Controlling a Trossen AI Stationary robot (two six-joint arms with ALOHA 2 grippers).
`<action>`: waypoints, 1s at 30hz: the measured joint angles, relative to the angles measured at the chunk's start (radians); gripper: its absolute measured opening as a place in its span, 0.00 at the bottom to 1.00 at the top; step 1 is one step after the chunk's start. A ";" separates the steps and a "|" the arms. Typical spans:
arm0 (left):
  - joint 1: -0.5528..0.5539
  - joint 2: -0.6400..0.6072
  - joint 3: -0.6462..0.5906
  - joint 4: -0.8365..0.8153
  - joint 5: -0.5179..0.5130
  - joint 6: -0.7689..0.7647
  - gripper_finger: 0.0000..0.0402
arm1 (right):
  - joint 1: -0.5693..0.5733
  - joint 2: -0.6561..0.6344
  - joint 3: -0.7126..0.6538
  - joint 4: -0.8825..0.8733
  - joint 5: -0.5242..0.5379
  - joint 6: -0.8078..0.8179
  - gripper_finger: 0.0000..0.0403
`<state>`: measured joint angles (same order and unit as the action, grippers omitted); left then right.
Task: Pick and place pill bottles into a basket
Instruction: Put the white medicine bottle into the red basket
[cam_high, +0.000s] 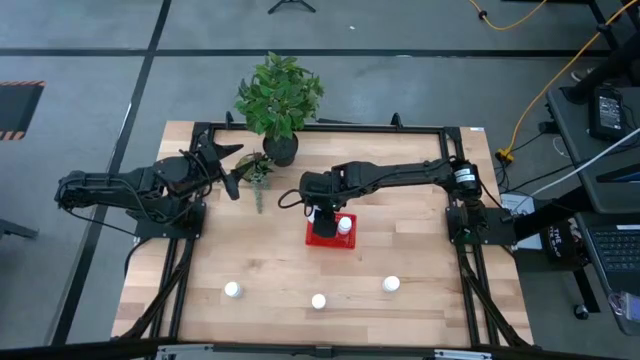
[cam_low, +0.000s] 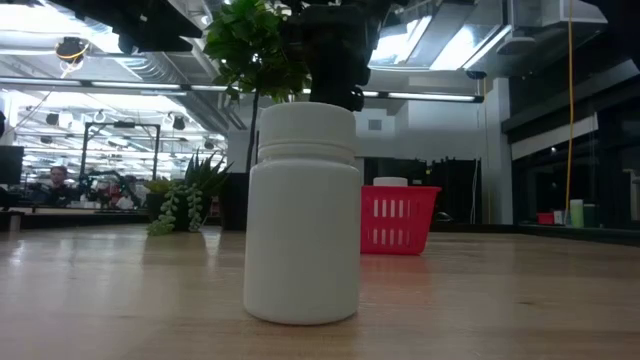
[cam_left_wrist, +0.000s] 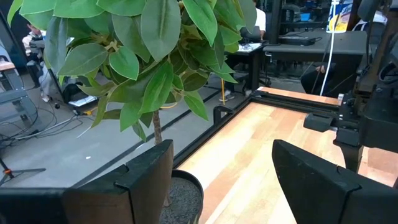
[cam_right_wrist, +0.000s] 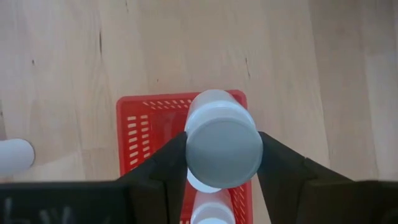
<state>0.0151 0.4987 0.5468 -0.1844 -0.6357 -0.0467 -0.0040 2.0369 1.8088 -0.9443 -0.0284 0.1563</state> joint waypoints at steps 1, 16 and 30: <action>0.000 0.000 0.000 0.000 0.000 0.000 0.66 | 0.000 0.000 0.000 0.000 0.000 0.001 0.38; 0.000 0.000 0.000 0.000 0.000 0.008 0.66 | 0.000 0.037 0.001 -0.009 -0.026 0.022 0.38; 0.000 0.000 0.000 0.000 0.000 0.034 0.66 | 0.000 0.073 0.001 -0.021 -0.035 0.016 0.38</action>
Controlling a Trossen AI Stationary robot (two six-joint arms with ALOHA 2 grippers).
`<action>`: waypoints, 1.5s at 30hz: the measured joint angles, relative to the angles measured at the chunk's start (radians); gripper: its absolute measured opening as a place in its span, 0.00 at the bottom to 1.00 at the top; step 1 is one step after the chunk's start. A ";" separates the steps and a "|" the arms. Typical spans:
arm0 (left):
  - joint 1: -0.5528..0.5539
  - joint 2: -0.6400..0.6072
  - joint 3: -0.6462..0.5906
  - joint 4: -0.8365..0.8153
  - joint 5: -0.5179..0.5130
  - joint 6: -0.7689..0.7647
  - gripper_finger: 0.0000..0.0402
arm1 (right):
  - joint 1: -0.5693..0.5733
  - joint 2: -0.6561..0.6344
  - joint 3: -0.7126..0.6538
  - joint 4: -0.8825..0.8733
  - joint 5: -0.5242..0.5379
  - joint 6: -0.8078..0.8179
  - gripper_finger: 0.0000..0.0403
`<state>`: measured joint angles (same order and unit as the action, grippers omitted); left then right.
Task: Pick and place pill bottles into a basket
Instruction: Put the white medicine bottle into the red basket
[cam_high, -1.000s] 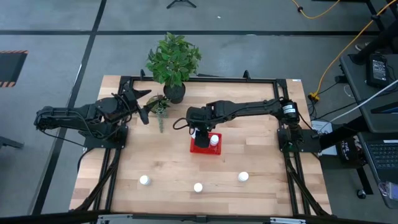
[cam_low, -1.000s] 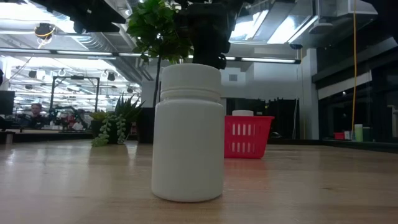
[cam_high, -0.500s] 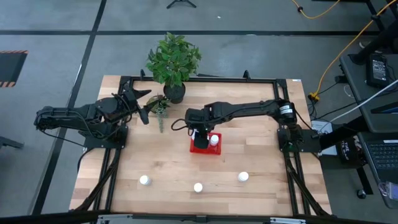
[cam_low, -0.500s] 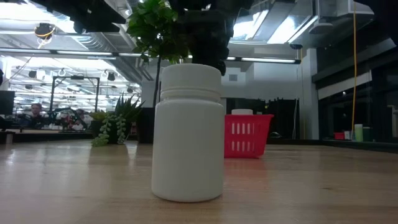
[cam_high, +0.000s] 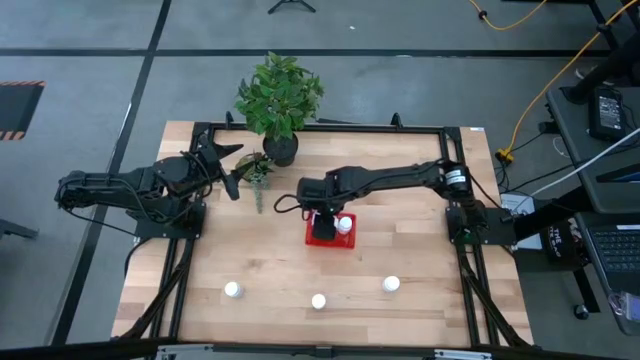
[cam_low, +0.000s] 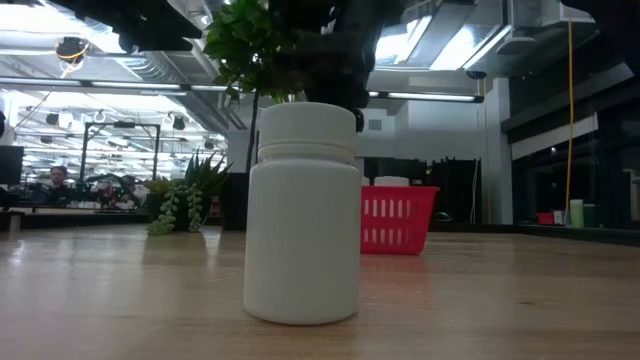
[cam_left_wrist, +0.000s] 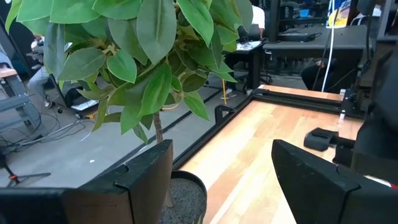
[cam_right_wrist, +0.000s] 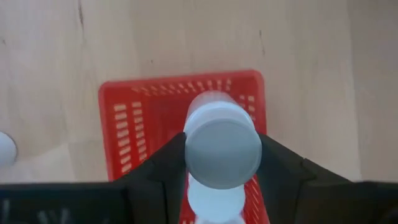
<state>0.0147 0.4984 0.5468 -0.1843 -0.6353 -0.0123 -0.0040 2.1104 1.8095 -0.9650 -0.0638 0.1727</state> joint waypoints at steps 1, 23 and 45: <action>0.000 0.000 0.000 0.000 0.000 0.000 0.66 | 0.000 0.007 0.000 -0.008 -0.003 0.000 0.38; 0.000 0.000 0.000 0.000 0.000 0.000 0.66 | -0.001 0.065 0.000 0.003 -0.009 0.009 0.55; 0.000 0.000 0.000 0.000 0.000 -0.099 0.66 | 0.059 0.009 0.363 -0.361 0.317 0.041 0.64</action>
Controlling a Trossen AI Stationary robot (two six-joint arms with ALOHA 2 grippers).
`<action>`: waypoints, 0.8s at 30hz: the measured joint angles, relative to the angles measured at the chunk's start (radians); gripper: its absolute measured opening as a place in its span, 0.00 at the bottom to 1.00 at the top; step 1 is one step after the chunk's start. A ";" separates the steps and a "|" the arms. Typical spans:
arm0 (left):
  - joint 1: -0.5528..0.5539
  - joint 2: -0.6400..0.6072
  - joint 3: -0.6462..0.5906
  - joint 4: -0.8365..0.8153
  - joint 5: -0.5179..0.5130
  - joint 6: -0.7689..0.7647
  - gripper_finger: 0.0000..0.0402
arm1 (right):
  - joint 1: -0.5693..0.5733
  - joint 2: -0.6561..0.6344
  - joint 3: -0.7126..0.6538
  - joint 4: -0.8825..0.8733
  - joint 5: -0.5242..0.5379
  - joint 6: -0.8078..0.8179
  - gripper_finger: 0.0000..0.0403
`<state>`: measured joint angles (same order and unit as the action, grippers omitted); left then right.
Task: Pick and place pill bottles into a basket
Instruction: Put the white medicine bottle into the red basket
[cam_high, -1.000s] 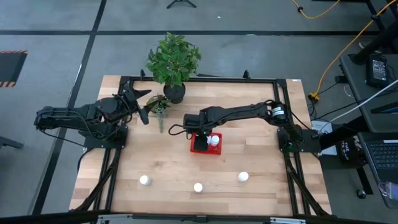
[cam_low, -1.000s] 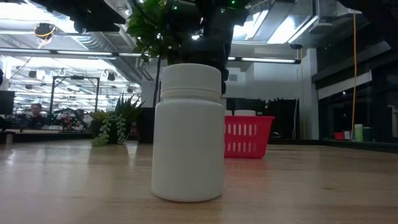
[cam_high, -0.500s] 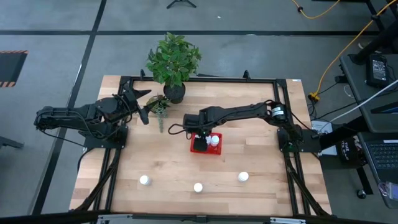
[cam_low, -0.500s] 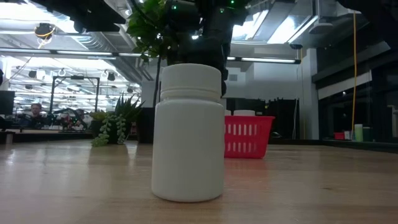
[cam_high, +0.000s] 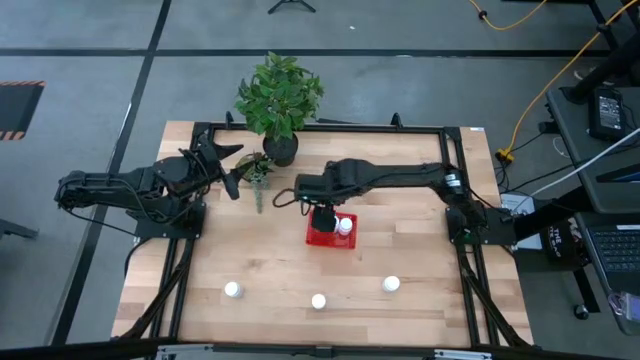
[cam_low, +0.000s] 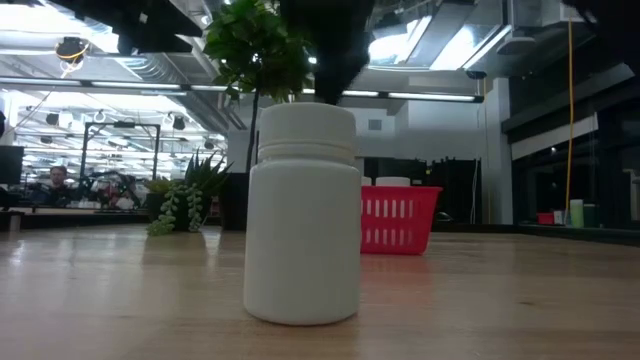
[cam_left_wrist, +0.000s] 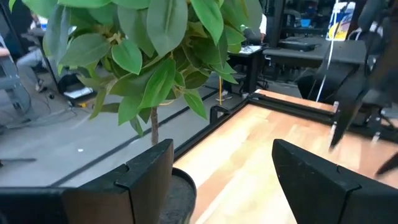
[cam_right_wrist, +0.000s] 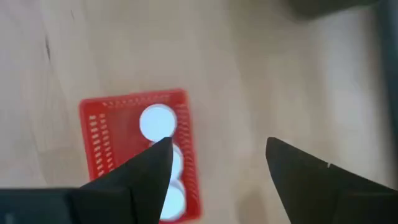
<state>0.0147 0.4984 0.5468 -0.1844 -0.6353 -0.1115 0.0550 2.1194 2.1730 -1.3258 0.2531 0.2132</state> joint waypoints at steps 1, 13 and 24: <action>0.000 0.000 0.000 0.000 0.000 -0.017 0.66 | 0.015 -0.032 0.005 -0.001 0.049 0.007 0.63; 0.000 -0.012 0.000 0.000 -0.002 0.044 0.66 | 0.194 -0.736 -0.507 0.164 0.004 0.129 0.60; 0.000 -0.012 0.000 0.000 0.006 -0.017 0.66 | 0.562 -0.933 -0.979 0.217 -0.056 0.537 0.60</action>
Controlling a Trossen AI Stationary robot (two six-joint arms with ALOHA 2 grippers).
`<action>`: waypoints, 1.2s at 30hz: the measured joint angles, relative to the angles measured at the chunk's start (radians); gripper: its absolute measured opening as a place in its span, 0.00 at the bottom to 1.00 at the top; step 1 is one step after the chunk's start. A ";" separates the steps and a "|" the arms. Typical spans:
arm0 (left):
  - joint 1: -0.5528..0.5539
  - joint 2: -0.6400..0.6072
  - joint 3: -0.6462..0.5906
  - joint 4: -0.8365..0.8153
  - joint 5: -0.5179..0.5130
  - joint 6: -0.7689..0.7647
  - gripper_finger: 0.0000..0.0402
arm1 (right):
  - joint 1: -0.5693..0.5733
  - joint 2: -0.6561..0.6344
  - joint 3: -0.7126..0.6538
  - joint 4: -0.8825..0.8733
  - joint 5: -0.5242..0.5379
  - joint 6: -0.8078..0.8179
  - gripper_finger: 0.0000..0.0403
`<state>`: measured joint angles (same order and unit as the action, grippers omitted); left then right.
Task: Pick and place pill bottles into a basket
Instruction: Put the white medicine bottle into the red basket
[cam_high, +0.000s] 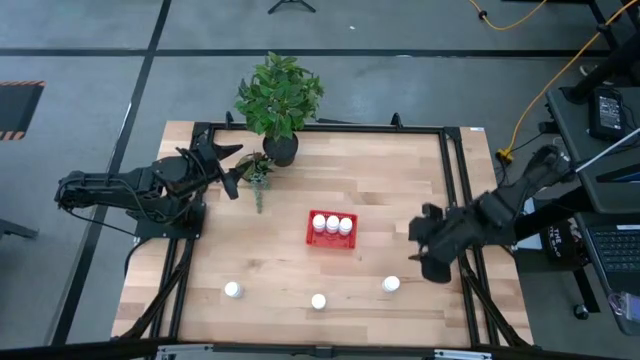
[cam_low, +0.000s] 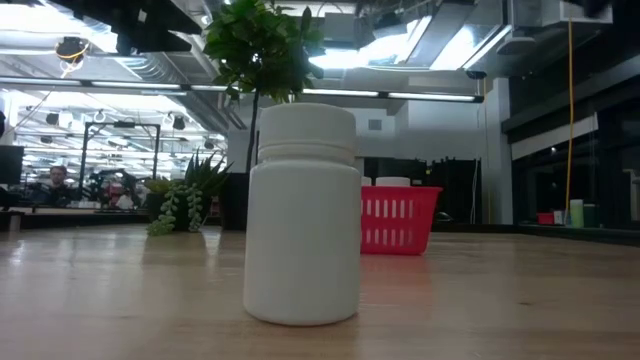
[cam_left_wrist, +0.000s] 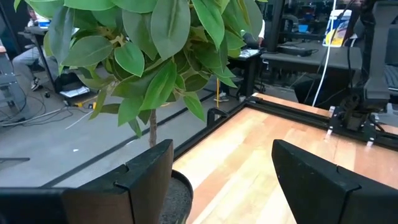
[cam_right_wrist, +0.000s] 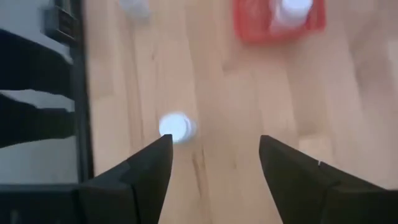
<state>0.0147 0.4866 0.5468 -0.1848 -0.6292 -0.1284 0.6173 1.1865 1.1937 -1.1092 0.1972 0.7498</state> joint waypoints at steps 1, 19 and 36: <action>0.000 0.000 0.000 0.000 0.000 -0.001 0.66 | 0.019 0.004 -0.031 0.004 0.001 0.035 0.60; 0.000 0.000 0.000 -0.239 -0.002 -0.221 0.66 | 0.034 0.020 -0.223 0.207 0.036 0.434 0.60; 0.000 0.000 0.000 -0.313 0.001 -0.225 0.66 | 0.035 0.523 0.238 -0.089 -0.124 0.606 0.60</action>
<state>0.0147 0.4870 0.5468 -0.4980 -0.6285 -0.3531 0.6527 1.7095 1.4322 -1.1980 0.0737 1.3556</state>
